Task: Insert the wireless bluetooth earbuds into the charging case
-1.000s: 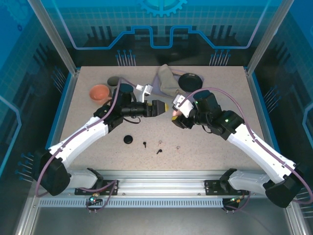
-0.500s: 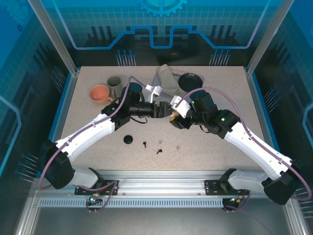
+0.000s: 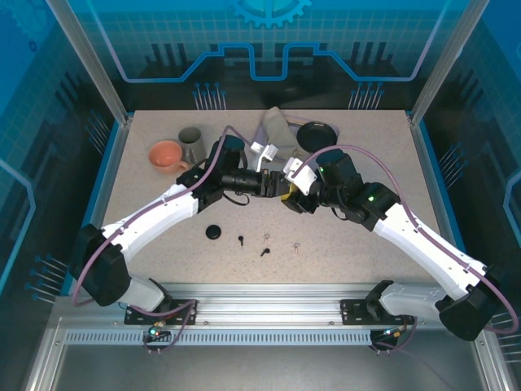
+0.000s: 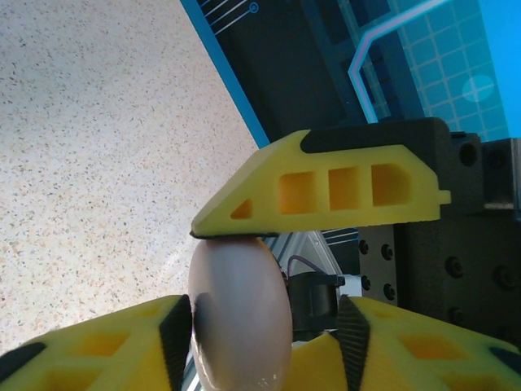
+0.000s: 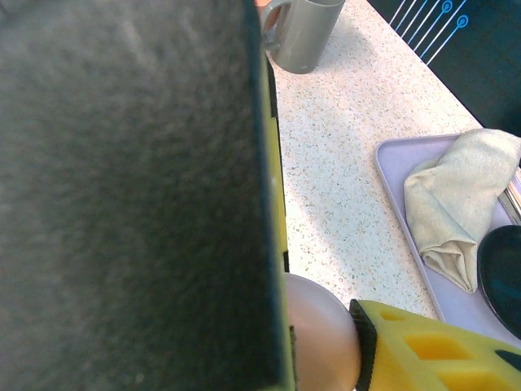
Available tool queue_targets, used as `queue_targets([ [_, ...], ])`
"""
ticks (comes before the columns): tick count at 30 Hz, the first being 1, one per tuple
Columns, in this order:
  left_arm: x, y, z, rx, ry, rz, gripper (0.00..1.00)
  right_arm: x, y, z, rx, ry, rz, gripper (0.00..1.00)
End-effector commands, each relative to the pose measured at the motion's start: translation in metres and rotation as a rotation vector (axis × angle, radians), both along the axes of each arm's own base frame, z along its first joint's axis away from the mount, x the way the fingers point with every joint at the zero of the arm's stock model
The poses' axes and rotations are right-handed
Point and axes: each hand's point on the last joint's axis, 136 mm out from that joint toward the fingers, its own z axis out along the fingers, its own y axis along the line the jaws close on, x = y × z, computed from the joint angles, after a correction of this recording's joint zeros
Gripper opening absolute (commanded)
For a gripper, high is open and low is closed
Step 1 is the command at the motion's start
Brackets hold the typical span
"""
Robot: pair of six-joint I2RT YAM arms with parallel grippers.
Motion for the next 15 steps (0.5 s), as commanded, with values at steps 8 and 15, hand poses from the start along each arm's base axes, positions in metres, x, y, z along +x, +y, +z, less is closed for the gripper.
queue_targets([
  [8, -0.0117, -0.0042, 0.0105, -0.008, -0.033, -0.073, 0.28, 0.0020, 0.0104, 0.0112, 0.026, -0.032, 0.024, 0.54],
  [15, -0.0067, 0.0009, 0.0117, 0.014, -0.099, -0.039, 0.13, -0.0071, 0.0111, 0.0094, 0.038, 0.046, 0.068, 0.73],
])
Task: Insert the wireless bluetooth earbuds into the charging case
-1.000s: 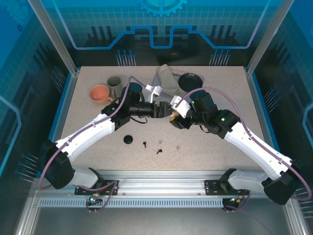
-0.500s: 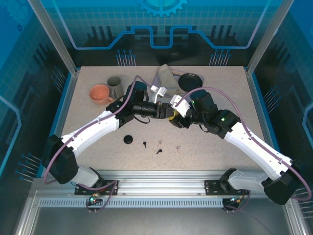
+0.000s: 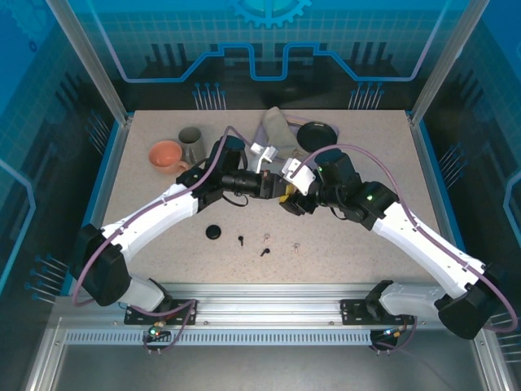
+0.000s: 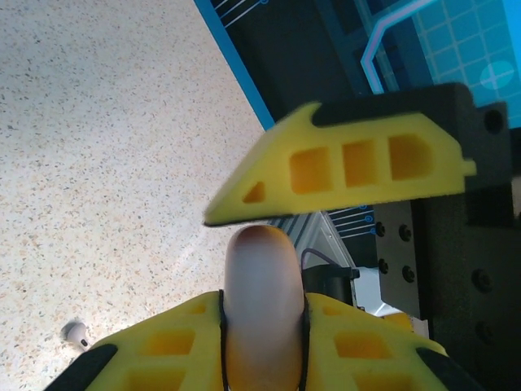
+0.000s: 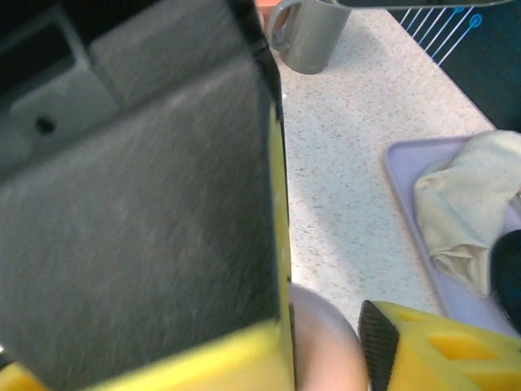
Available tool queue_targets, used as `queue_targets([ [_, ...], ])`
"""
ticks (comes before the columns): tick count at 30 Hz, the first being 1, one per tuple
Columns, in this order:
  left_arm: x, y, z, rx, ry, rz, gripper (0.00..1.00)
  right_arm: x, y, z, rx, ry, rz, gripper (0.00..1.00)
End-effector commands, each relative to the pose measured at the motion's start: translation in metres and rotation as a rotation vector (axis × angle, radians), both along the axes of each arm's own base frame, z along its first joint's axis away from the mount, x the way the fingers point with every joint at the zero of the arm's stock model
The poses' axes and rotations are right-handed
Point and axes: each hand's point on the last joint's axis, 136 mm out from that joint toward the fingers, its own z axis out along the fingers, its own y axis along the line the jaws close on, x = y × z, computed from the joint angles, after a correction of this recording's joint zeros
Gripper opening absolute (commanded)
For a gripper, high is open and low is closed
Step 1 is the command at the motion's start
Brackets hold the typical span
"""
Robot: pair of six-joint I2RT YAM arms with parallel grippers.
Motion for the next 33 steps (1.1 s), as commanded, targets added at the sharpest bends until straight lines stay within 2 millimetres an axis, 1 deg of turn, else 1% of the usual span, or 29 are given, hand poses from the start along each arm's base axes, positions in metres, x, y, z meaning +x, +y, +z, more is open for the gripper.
queue_targets([
  [1, -0.004, 0.000, 0.020, -0.014, -0.100, -0.017, 0.11, -0.008, 0.005, 0.013, 0.040, 0.036, 0.051, 0.79],
  [4, 0.002, 0.006, 0.020, 0.003, -0.183, 0.022, 0.06, -0.014, 0.000, 0.019, 0.079, 0.063, 0.062, 0.99],
  [8, 0.009, 0.016, 0.025, 0.026, -0.318, 0.070, 0.01, -0.024, -0.008, 0.036, 0.167, 0.086, 0.087, 1.00],
  [10, 0.012, 0.022, 0.028, 0.041, -0.392, 0.099, 0.00, -0.028, -0.012, 0.045, 0.205, 0.076, 0.084, 1.00],
  [14, 0.011, 0.030, 0.034, 0.028, -0.541, 0.118, 0.00, -0.034, -0.021, 0.058, 0.277, 0.030, 0.064, 1.00],
  [16, 0.009, 0.034, 0.039, 0.009, -0.621, 0.126, 0.00, -0.035, -0.025, 0.062, 0.300, 0.006, 0.049, 1.00],
  [21, -0.002, 0.036, 0.050, -0.036, -0.782, 0.094, 0.00, -0.037, -0.031, 0.061, 0.321, -0.052, 0.041, 1.00],
  [28, -0.015, 0.044, 0.063, -0.067, -0.998, 0.097, 0.00, -0.048, -0.033, 0.056, 0.295, -0.190, 0.130, 1.00],
  [31, -0.021, 0.043, 0.065, -0.057, -1.063, 0.075, 0.00, -0.055, -0.031, 0.057, 0.300, -0.244, 0.183, 1.00],
  [33, -0.025, 0.042, 0.067, -0.057, -1.095, 0.047, 0.00, -0.060, -0.027, 0.056, 0.313, -0.248, 0.225, 1.00],
])
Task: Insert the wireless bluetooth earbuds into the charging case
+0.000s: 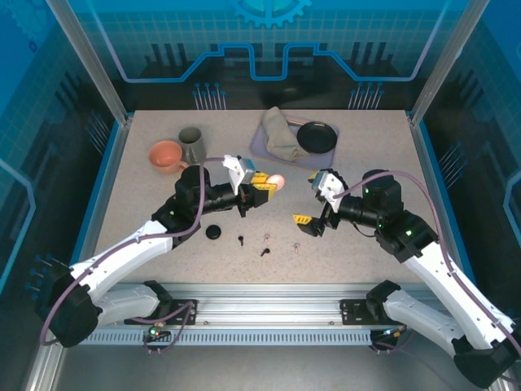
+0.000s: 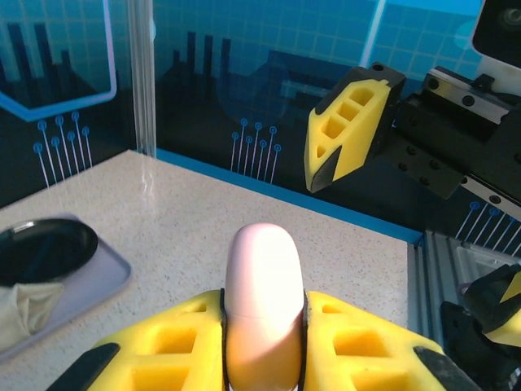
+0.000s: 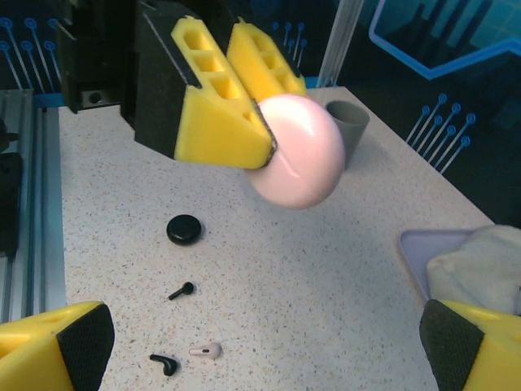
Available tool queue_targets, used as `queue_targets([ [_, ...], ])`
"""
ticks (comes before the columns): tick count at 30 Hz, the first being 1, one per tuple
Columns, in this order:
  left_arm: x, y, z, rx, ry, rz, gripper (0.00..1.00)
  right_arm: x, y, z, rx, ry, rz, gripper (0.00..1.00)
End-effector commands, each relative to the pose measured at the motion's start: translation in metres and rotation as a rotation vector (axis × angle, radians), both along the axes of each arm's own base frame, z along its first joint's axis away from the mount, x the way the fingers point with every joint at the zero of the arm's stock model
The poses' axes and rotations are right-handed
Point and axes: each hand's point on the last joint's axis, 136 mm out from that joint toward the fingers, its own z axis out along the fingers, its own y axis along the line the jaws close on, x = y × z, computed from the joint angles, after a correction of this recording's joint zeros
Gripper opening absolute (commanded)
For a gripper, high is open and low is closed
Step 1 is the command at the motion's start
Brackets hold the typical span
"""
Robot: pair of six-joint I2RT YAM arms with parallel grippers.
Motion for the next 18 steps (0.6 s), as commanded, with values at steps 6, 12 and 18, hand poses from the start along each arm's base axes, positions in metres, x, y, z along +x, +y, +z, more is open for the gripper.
queue_targets([
  [6, -0.025, -0.007, 0.024, 0.045, -0.227, -0.116, 0.00, -0.017, 0.022, 0.010, -0.018, -0.023, 0.232, 0.85],
  [12, -0.041, -0.013, 0.023, 0.091, -0.301, -0.206, 0.00, -0.014, 0.027, 0.017, -0.034, -0.026, 0.276, 0.74],
  [18, -0.051, -0.016, 0.024, 0.111, -0.337, -0.263, 0.00, -0.011, 0.033, 0.017, -0.038, 0.009, 0.317, 0.66],
])
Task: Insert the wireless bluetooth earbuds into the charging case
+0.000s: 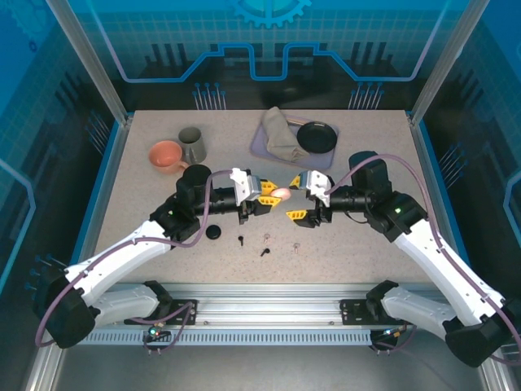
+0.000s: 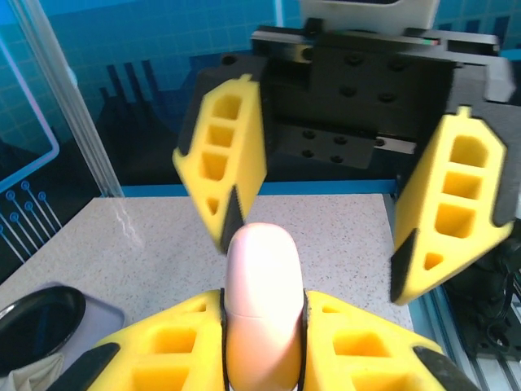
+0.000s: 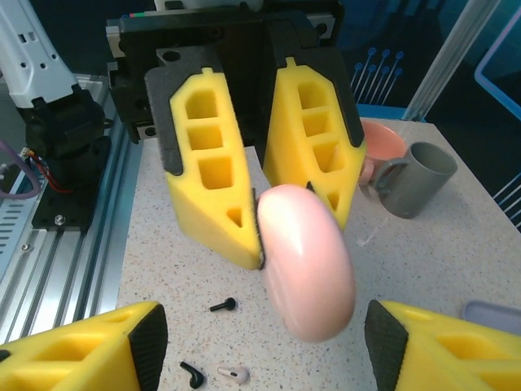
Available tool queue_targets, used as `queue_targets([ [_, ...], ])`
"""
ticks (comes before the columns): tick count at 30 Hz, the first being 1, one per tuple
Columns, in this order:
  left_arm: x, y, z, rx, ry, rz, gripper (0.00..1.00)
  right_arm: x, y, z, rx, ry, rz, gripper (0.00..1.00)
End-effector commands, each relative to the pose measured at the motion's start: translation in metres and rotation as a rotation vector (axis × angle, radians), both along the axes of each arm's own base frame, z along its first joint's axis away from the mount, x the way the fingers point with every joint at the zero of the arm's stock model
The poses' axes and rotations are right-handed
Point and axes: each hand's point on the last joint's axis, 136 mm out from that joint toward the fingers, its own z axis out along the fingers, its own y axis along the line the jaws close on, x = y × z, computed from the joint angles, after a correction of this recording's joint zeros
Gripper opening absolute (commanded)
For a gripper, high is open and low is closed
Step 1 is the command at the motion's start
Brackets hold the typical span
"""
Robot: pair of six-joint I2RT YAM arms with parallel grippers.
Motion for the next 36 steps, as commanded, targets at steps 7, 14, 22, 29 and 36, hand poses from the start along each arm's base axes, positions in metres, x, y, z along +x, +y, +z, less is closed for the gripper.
queue_targets([
  [7, -0.019, -0.001, 0.021, 0.002, -0.096, -0.088, 0.00, -0.007, 0.006, 0.006, -0.002, 0.062, 0.095, 0.52],
  [14, -0.022, -0.002, 0.022, 0.001, -0.094, -0.103, 0.00, -0.006, 0.006, 0.005, -0.006, 0.072, 0.097, 0.41],
  [22, -0.023, -0.003, 0.021, 0.008, -0.085, -0.112, 0.04, -0.003, 0.006, 0.005, -0.009, 0.070, 0.086, 0.31],
  [29, -0.023, -0.002, 0.010, 0.054, -0.063, -0.116, 0.36, -0.003, 0.003, 0.008, 0.002, 0.065, 0.083, 0.29],
  [36, -0.021, -0.003, 0.003, 0.068, -0.056, -0.111, 0.41, -0.005, 0.004, 0.007, 0.001, 0.074, 0.094, 0.28],
])
